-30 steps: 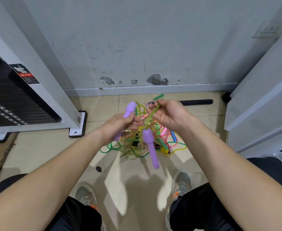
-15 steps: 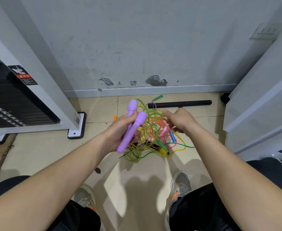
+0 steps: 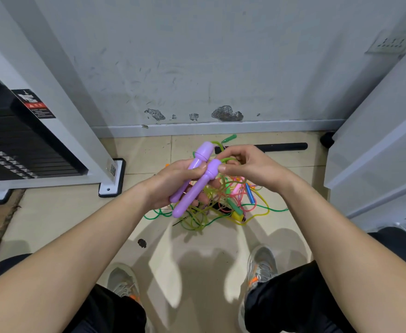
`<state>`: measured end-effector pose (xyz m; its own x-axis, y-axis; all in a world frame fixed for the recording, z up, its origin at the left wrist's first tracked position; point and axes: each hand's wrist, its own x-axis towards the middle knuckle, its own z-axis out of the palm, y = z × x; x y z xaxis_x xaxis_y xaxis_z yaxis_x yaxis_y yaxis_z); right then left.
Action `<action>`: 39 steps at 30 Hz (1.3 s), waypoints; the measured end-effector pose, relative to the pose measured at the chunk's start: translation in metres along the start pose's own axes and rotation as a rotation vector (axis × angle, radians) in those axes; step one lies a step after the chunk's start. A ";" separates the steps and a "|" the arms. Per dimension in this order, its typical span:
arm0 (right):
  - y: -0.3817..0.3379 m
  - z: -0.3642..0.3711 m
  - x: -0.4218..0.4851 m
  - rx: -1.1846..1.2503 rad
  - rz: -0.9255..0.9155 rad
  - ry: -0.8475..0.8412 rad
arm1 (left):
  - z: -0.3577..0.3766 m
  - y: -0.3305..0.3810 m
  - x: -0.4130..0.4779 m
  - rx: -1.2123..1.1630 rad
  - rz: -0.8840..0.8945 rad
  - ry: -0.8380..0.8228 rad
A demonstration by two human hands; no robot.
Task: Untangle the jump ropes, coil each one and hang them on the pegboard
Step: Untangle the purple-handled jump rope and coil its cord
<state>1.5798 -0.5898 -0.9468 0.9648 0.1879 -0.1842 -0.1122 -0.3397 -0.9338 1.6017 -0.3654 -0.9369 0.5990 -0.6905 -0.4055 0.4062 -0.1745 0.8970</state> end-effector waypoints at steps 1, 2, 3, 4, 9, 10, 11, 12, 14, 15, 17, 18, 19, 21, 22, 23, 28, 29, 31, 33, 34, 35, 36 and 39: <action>-0.002 -0.002 -0.001 0.011 -0.020 -0.002 | 0.000 0.002 -0.002 0.006 0.000 -0.018; -0.003 -0.003 -0.001 0.033 -0.039 0.004 | 0.000 0.003 -0.003 0.009 0.000 -0.033; -0.004 -0.004 -0.001 0.063 -0.059 0.021 | -0.001 0.004 -0.003 0.014 -0.002 -0.042; -0.004 -0.006 -0.001 0.098 -0.072 0.038 | -0.002 0.003 -0.003 0.025 -0.004 -0.042; -0.005 -0.013 -0.005 0.068 -0.120 0.061 | -0.009 0.002 0.000 0.057 -0.028 -0.028; -0.004 -0.014 -0.005 0.042 -0.142 0.083 | -0.010 0.002 0.000 0.049 -0.037 -0.042; -0.004 -0.015 -0.005 0.037 -0.151 0.089 | -0.011 0.002 0.000 0.046 -0.052 -0.065; -0.005 -0.014 -0.005 0.071 -0.145 0.066 | -0.011 0.002 -0.001 0.045 -0.070 -0.097; -0.004 -0.012 -0.006 0.221 -0.112 -0.037 | -0.011 -0.002 -0.001 0.034 -0.085 -0.168; -0.005 -0.009 -0.006 0.282 -0.084 -0.061 | -0.010 -0.004 -0.001 0.024 -0.081 -0.184; -0.008 -0.005 -0.007 0.352 -0.023 -0.059 | -0.010 -0.004 -0.001 0.009 -0.060 -0.169; -0.009 -0.005 -0.008 0.368 -0.001 -0.062 | -0.011 -0.003 0.000 -0.001 -0.048 -0.148; -0.011 -0.004 -0.009 0.347 0.004 -0.068 | -0.012 -0.003 -0.001 -0.015 -0.039 -0.120; -0.012 -0.005 -0.009 0.206 -0.025 -0.062 | -0.017 -0.001 -0.001 -0.025 -0.031 -0.074; -0.012 -0.005 -0.009 0.138 -0.041 -0.055 | -0.020 -0.002 -0.002 -0.006 -0.034 -0.062; -0.010 -0.004 -0.008 0.090 -0.051 -0.042 | -0.022 -0.003 -0.002 0.025 -0.043 -0.057; -0.009 0.001 -0.008 0.038 -0.011 0.037 | -0.021 -0.003 -0.005 0.097 -0.122 -0.134; -0.009 0.002 -0.008 0.042 -0.008 0.044 | -0.019 -0.003 -0.006 0.085 -0.141 -0.165; -0.009 0.005 -0.006 0.058 -0.015 0.041 | -0.015 -0.002 -0.007 0.022 -0.175 -0.203; -0.010 0.010 -0.005 0.072 -0.012 0.031 | -0.009 0.002 -0.007 -0.095 -0.175 -0.202; -0.010 0.012 -0.005 0.076 -0.009 0.025 | -0.006 0.004 -0.007 -0.168 -0.168 -0.188; -0.010 0.016 -0.004 0.064 -0.008 0.027 | -0.003 0.005 -0.007 -0.229 -0.163 -0.167; -0.011 0.019 -0.003 0.031 -0.011 0.039 | -0.002 0.006 -0.007 -0.258 -0.161 -0.145; -0.011 0.027 -0.001 -0.097 -0.031 0.100 | 0.001 0.004 -0.005 -0.213 -0.157 -0.108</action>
<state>1.5735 -0.5611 -0.9445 0.9869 0.1085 -0.1192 -0.0625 -0.4239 -0.9035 1.6000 -0.3631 -0.9308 0.4451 -0.7391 -0.5056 0.6307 -0.1421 0.7629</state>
